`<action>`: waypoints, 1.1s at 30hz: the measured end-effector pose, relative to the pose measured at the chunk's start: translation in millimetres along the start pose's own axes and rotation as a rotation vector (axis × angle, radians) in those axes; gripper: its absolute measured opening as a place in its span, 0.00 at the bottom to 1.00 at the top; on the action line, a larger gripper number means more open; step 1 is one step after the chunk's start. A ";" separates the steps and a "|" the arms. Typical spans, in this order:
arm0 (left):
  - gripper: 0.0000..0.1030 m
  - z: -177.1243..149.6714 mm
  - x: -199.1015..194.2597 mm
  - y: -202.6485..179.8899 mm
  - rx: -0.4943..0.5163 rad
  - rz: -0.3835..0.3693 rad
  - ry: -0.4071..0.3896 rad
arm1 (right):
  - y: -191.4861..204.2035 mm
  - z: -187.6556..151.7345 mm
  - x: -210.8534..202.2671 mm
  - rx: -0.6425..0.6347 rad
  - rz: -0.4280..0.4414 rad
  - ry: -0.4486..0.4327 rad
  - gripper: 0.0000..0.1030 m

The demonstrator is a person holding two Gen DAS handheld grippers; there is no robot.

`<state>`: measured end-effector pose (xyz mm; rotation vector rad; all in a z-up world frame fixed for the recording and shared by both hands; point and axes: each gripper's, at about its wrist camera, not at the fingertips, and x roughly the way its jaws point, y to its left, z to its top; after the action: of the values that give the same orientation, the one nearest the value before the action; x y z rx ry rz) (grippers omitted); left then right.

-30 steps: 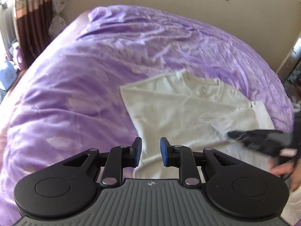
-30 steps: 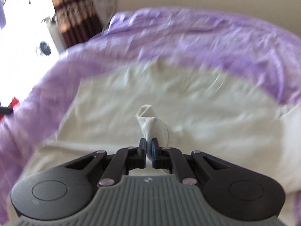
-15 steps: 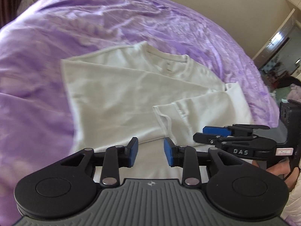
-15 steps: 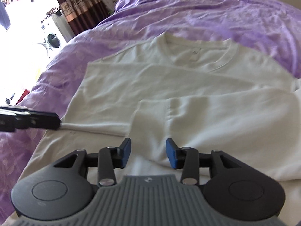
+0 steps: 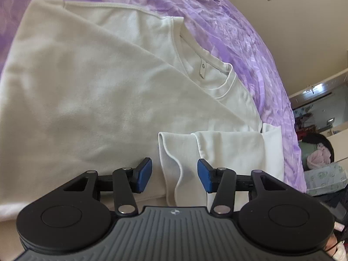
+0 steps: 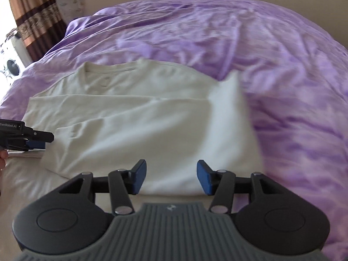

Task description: Fold small clothes

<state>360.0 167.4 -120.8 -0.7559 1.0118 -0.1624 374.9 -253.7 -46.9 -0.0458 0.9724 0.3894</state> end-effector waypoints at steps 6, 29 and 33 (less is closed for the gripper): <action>0.05 -7.8 -8.8 -30.6 0.092 0.021 -0.083 | -41.0 -14.1 -17.4 0.010 -0.095 -0.003 0.65; 0.04 78.9 -145.7 -227.0 0.403 0.079 -0.368 | -76.8 -21.9 37.3 0.213 -0.074 0.012 0.17; 0.04 78.6 -113.6 -145.2 0.330 0.286 -0.247 | -72.0 -24.9 34.6 0.171 -0.070 0.018 0.08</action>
<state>393.0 150.7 76.2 -0.3157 0.8200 0.0132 397.0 -315.5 -98.9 0.0714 1.0163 0.2407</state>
